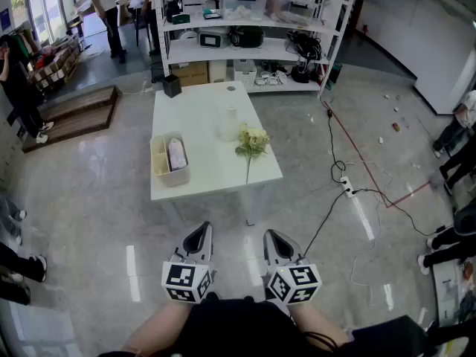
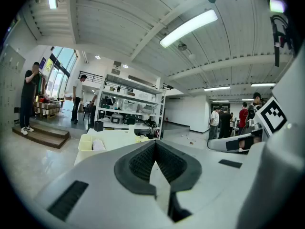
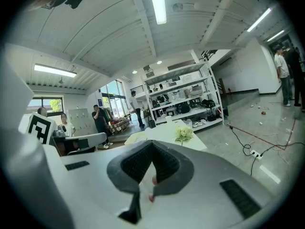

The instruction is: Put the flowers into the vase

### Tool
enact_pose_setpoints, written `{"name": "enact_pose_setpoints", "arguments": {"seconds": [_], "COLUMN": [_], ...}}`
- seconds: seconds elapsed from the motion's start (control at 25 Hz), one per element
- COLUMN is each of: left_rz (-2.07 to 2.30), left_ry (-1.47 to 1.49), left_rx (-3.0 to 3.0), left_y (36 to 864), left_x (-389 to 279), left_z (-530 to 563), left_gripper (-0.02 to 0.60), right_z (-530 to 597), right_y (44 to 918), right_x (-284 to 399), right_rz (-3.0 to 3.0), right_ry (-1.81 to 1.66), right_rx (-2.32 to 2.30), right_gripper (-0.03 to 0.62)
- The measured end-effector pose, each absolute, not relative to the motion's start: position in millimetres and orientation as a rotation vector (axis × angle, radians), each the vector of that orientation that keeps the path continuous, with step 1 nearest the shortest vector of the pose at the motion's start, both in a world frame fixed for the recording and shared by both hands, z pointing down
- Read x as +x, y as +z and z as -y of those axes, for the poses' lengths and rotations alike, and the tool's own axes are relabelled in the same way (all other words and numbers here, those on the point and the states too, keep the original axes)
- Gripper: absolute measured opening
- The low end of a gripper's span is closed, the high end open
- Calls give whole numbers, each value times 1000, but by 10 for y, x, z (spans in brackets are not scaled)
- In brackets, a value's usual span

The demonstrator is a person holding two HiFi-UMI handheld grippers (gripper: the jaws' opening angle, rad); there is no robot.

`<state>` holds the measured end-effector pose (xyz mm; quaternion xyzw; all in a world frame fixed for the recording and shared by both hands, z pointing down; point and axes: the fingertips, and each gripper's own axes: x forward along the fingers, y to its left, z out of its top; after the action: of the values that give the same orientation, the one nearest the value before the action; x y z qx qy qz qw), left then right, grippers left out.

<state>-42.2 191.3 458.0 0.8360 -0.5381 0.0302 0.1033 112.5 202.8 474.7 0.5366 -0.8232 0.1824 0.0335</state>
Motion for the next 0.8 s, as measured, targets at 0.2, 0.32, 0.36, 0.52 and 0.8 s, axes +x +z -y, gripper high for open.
{"name": "enact_pose_setpoints", "arguments": {"seconds": [0.2, 0.32, 0.36, 0.52, 0.8], "left_rz": [1583, 1583, 1582, 1581, 1589], "left_ry": [88, 89, 88, 93, 105], "left_rx": [2465, 2464, 2464, 2462, 2448], "left_y": [4604, 4613, 4613, 4608, 4635], "left_x": [-430, -431, -424, -382, -311], "left_z": [-1933, -1936, -1938, -1957, -1966], "left_gripper": [5, 5, 5, 5, 5], "right_z": [-2065, -2073, -2071, -2060, -2083], "right_y": [4768, 4778, 4778, 4766, 4847], "right_x": [1080, 1078, 1083, 1178, 1248], "right_rz": [2526, 2535, 2550, 2579, 2581], "right_ry": [534, 554, 586, 673, 691], "right_rx": [1641, 1633, 1629, 1659, 1623], "right_gripper": [3, 3, 3, 3, 3]}}
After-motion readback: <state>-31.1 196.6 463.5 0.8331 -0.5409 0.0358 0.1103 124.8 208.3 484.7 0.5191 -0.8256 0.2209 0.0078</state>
